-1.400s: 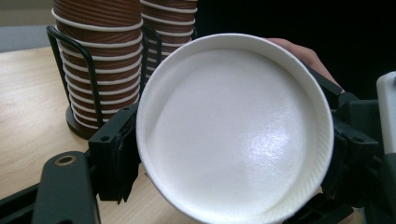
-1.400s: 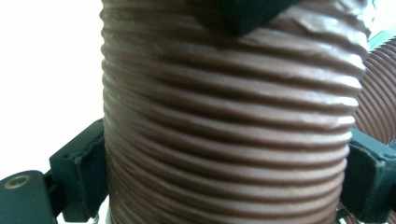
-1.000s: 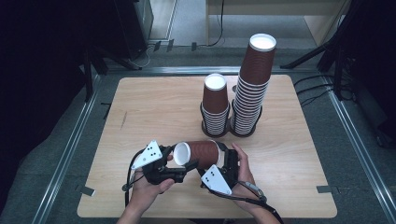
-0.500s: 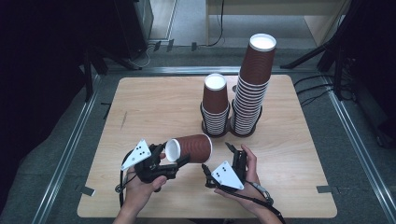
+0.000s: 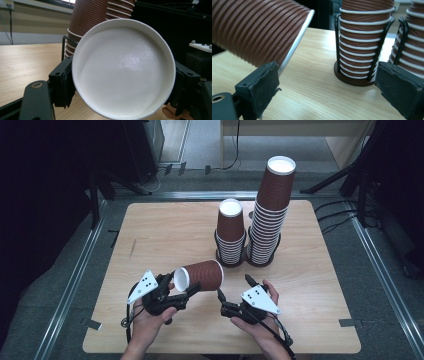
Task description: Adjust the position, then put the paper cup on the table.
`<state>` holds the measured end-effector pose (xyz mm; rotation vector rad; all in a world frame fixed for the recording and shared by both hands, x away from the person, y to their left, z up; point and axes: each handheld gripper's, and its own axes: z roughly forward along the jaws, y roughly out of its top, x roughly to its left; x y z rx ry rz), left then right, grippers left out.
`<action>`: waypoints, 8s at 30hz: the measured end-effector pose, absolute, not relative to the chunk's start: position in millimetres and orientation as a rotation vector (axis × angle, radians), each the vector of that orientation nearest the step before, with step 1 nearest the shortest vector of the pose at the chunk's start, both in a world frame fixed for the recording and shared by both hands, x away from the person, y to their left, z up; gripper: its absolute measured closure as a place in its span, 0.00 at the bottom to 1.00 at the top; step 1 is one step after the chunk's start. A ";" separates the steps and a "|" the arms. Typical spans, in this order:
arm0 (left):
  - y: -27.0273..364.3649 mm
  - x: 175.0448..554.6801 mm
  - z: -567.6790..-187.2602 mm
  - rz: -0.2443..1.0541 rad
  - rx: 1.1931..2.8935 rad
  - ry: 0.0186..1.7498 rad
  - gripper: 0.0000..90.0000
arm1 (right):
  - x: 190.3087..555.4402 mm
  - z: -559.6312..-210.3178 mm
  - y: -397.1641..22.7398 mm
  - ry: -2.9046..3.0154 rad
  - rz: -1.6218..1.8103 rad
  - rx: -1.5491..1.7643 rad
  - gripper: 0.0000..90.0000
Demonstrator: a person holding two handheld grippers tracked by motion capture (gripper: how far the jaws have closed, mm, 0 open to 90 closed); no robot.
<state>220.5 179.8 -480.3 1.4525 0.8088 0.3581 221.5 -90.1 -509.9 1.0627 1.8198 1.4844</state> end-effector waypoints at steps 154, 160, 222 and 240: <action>199.6 213.5 -495.9 0.453 1.433 1.011 0.04 | 237.5 -468.6 -118.7 1.420 1.529 1.411 0.13; 207.5 210.9 -498.2 0.487 1.430 1.022 0.04 | 234.4 -474.4 -133.7 1.479 1.507 1.310 0.13; 326.7 196.6 -549.7 0.648 1.531 1.456 0.03 | 293.0 -535.3 -241.3 1.419 1.089 1.307 0.13; 322.2 198.0 -551.4 0.650 1.552 1.426 0.04 | 293.8 -539.4 -233.9 1.485 1.083 1.304 0.12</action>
